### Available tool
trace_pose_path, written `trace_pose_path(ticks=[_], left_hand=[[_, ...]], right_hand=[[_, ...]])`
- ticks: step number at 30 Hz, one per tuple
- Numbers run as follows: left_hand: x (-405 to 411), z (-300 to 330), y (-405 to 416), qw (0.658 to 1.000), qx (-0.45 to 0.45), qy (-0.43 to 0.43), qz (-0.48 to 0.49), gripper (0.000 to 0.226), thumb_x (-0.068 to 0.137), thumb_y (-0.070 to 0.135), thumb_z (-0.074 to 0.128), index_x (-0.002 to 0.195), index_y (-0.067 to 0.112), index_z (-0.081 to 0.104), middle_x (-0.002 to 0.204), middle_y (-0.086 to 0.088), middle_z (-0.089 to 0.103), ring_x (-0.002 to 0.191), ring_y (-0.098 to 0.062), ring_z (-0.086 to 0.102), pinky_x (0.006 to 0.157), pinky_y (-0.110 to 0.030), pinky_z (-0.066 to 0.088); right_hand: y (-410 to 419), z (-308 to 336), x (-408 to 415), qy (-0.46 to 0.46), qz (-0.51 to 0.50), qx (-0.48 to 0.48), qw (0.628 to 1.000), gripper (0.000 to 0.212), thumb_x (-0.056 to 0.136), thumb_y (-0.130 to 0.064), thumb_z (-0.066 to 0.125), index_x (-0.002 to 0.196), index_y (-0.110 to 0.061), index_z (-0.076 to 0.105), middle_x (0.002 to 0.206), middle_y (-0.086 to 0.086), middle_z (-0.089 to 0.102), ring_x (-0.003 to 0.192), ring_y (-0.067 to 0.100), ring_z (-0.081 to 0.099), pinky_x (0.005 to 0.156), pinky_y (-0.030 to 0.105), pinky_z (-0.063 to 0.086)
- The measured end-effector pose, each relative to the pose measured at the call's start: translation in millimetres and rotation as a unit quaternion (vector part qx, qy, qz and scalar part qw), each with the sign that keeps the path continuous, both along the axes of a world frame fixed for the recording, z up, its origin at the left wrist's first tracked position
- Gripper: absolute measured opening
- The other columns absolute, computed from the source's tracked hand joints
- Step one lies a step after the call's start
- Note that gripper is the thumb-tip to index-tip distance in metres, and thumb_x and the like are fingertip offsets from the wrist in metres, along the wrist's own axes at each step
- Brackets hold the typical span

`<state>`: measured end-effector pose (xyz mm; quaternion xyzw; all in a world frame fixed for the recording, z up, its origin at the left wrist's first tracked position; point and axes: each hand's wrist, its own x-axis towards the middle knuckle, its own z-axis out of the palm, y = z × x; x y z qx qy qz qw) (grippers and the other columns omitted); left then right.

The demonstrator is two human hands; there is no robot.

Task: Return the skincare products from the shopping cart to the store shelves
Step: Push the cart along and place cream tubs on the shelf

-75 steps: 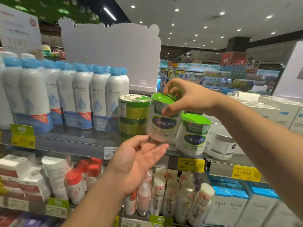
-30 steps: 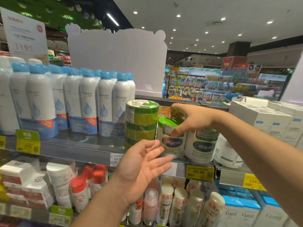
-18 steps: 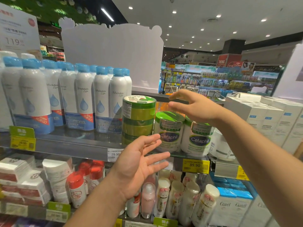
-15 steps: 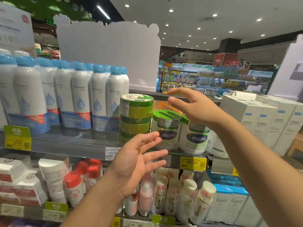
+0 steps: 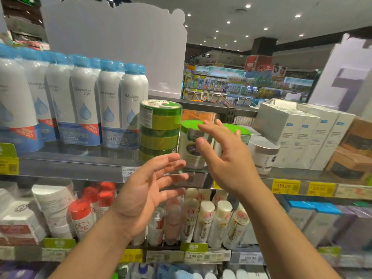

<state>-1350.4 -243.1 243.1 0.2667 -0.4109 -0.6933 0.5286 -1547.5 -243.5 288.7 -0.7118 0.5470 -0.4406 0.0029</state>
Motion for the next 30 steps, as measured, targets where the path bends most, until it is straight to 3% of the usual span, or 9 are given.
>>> trace_pose_path(ticks=[6, 10, 16, 23, 27, 30], left_hand=[[10, -23, 7, 0.998, 0.027, 0.036, -0.032, 0.052, 0.084, 0.037, 0.060, 0.125, 0.007, 0.069, 0.128, -0.020, 0.069, 0.122, -0.045, 0.063, 0.110, -0.071, 0.038], [11, -41, 10, 0.996, 0.040, 0.049, -0.064, 0.053, 0.076, 0.037, 0.071, 0.120, 0.008, 0.073, 0.130, -0.022, 0.067, 0.115, -0.039, 0.066, 0.102, -0.060, 0.052], [-1, -72, 21, 0.991, 0.066, 0.025, -0.118, 0.066, 0.070, 0.045, 0.070, 0.126, 0.010, 0.068, 0.130, -0.018, 0.068, 0.122, -0.040, 0.063, 0.101, -0.057, 0.048], [-48, -104, 54, 0.972, 0.128, -0.011, -0.198, 0.055, 0.084, 0.038, 0.057, 0.129, 0.009, 0.065, 0.128, -0.016, 0.070, 0.121, -0.041, 0.064, 0.102, -0.057, 0.050], [-80, -108, 85, 0.959, 0.122, -0.049, -0.253, 0.043, 0.086, 0.029, 0.063, 0.124, 0.009, 0.067, 0.128, -0.018, 0.070, 0.116, -0.041, 0.067, 0.096, -0.056, 0.055], [-113, -107, 115, 0.947, 0.117, -0.056, -0.294, 0.062, 0.076, 0.040, 0.080, 0.127, 0.006, 0.067, 0.130, -0.020, 0.068, 0.116, -0.042, 0.067, 0.088, -0.053, 0.061]], right_hand=[[22, -24, 14, -0.004, -0.015, 0.033, 0.999, 0.047, 0.097, -0.058, 0.045, 0.137, -0.041, 0.062, 0.153, -0.024, 0.046, 0.153, 0.001, 0.023, 0.129, 0.053, 0.001], [38, -43, 18, -0.003, -0.037, 0.045, 0.998, 0.049, 0.096, -0.063, 0.043, 0.138, -0.042, 0.060, 0.152, -0.024, 0.047, 0.152, -0.001, 0.024, 0.128, 0.054, 0.006], [77, -76, 16, -0.074, -0.079, 0.094, 0.990, 0.036, 0.092, -0.067, 0.043, 0.124, -0.059, 0.058, 0.143, -0.039, 0.047, 0.149, -0.008, 0.026, 0.128, 0.055, 0.007], [159, -131, -15, -0.159, -0.181, 0.134, 0.961, 0.043, 0.092, -0.069, 0.047, 0.130, -0.055, 0.061, 0.147, -0.035, 0.050, 0.146, -0.010, 0.032, 0.118, 0.060, 0.034], [220, -147, -34, -0.267, -0.231, 0.133, 0.926, 0.038, 0.093, -0.065, 0.056, 0.127, -0.051, 0.065, 0.141, -0.029, 0.058, 0.136, -0.011, 0.045, 0.110, 0.032, 0.047], [270, -151, -48, -0.340, -0.262, 0.122, 0.895, 0.038, 0.088, -0.064, 0.057, 0.122, -0.051, 0.069, 0.132, -0.031, 0.064, 0.125, -0.013, 0.053, 0.099, 0.018, 0.046]])
